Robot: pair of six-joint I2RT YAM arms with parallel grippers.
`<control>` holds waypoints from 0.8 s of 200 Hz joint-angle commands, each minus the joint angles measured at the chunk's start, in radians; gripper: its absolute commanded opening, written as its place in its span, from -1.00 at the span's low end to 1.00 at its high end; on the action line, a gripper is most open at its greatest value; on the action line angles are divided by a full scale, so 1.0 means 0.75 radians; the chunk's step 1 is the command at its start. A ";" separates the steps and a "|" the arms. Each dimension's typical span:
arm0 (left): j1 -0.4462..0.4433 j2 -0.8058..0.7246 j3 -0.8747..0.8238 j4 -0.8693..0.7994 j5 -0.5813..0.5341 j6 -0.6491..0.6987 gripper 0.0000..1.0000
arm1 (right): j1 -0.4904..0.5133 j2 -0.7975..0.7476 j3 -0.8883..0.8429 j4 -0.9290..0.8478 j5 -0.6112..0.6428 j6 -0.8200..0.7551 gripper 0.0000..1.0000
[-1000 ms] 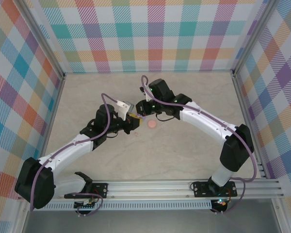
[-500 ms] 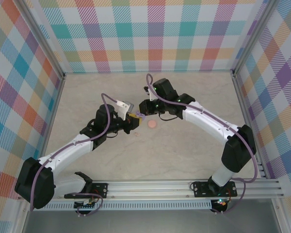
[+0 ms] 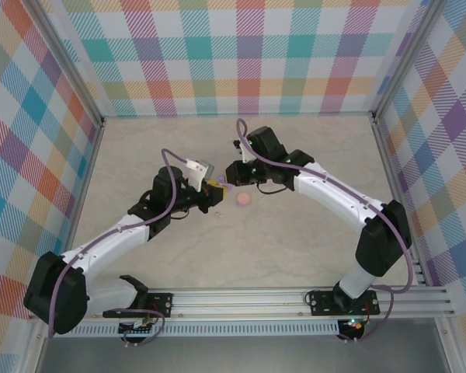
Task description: Insert the wireless bluetooth earbuds into the charging case
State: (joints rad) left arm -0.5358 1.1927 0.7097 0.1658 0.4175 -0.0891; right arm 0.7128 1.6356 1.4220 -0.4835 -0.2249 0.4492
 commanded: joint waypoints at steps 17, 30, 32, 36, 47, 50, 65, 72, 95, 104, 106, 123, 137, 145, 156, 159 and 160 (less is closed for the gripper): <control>-0.007 0.086 0.060 0.028 -0.028 -0.016 -1.00 | -0.005 0.077 -0.070 -0.046 0.015 0.006 -0.75; -0.008 0.131 0.070 0.010 -0.044 -0.029 -1.00 | -0.009 0.083 -0.089 -0.056 0.048 0.006 -0.75; -0.007 0.137 0.071 0.008 -0.047 -0.030 -1.00 | -0.011 0.083 -0.093 -0.055 0.051 0.004 -0.74; -0.008 0.146 0.072 0.006 -0.049 -0.034 -1.00 | -0.013 0.082 -0.102 -0.055 0.059 0.003 -0.73; -0.007 0.164 0.071 0.006 -0.070 -0.044 -1.00 | -0.021 0.072 -0.129 -0.058 0.079 0.003 -0.70; -0.007 0.166 0.072 0.006 -0.082 -0.049 -1.00 | -0.023 0.069 -0.136 -0.059 0.084 0.003 -0.68; -0.006 0.166 0.065 -0.009 -0.136 -0.051 -1.00 | -0.031 0.056 -0.167 -0.078 0.114 -0.013 -0.60; -0.005 0.160 0.066 -0.025 -0.164 -0.051 -1.00 | -0.035 0.051 -0.180 -0.085 0.121 -0.024 -0.55; 0.003 0.112 0.056 -0.066 -0.248 -0.060 -1.00 | -0.040 0.030 -0.220 -0.087 0.116 -0.059 -0.41; 0.014 0.082 0.052 -0.084 -0.284 -0.077 -1.00 | -0.041 0.032 -0.225 -0.090 0.112 -0.079 -0.37; 0.019 0.073 0.052 -0.088 -0.290 -0.083 -1.00 | -0.042 0.033 -0.225 -0.090 0.110 -0.083 -0.36; 0.075 0.002 0.053 -0.136 -0.311 -0.134 -1.00 | -0.043 0.063 -0.205 -0.097 0.052 -0.150 -0.28; 0.135 -0.067 0.064 -0.204 -0.320 -0.191 -1.00 | -0.044 0.116 -0.152 -0.124 -0.005 -0.208 -0.26; 0.172 -0.110 0.072 -0.247 -0.326 -0.218 -1.00 | -0.044 0.149 -0.122 -0.129 -0.036 -0.231 -0.26; 0.218 -0.179 0.088 -0.328 -0.358 -0.255 -1.00 | -0.044 0.198 -0.078 -0.128 -0.079 -0.251 -0.27; 0.232 -0.198 0.092 -0.350 -0.367 -0.265 -1.00 | -0.042 0.211 -0.065 -0.128 -0.097 -0.258 -0.27; 0.236 -0.204 0.095 -0.356 -0.369 -0.266 -1.00 | -0.042 0.218 -0.059 -0.126 -0.102 -0.259 -0.27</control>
State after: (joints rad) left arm -0.4248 1.1400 0.7315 0.0181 0.2012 -0.2066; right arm 0.6827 1.7245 1.3003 -0.5598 -0.2028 0.3351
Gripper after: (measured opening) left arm 0.194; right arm 0.368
